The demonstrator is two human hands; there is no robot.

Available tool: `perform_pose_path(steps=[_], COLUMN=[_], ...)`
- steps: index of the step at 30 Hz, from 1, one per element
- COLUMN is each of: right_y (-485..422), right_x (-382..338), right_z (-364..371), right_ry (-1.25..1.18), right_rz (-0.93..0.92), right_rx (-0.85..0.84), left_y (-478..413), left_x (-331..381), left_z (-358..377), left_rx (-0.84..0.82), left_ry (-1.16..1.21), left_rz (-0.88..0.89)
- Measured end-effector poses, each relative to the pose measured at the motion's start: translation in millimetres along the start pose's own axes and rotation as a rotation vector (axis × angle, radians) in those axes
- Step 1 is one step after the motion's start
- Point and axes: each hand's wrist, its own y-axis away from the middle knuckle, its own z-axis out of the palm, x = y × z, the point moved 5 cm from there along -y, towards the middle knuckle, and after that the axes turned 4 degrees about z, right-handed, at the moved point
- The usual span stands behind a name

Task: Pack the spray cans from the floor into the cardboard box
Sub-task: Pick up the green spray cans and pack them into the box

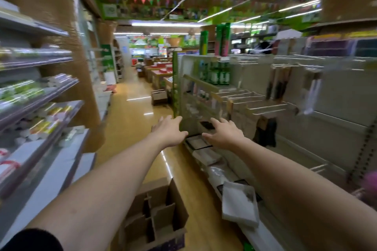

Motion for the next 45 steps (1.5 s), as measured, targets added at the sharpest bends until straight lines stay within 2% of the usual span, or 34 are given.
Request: perform_pose_path(steps=[9,17,21,26,31,40,45], right_y=[-6,-19,-25,-9,43,190,270], right_x=[168,265,303,328,347,368,368], right_z=[5,65,114,193,283,469,543], right_ry=[-0.033,-0.057,-0.086,-0.171,-0.257,-0.387,-0.382], right_rz=[0.319,0.581,0.748,0.963,1.148,1.442,1.624], right_rx=[0.004,-0.032,-0.071,-0.165,-0.257,-0.475,-0.548], left_y=[-73,-135,-164,-173,-152,-47,11], left_x=[151,227,252,254,238,157,128], left_z=[95,198,271,371,478,653,717], left_rx=[-0.076,-0.219,-0.37,-0.599,-0.786,-1.05,-1.149], left_ry=[0.025,0.043,0.015,-0.036,-0.076,-0.124,-0.141], left_rz=[0.323,0.584,0.684,0.819,0.872,0.881,0.868])
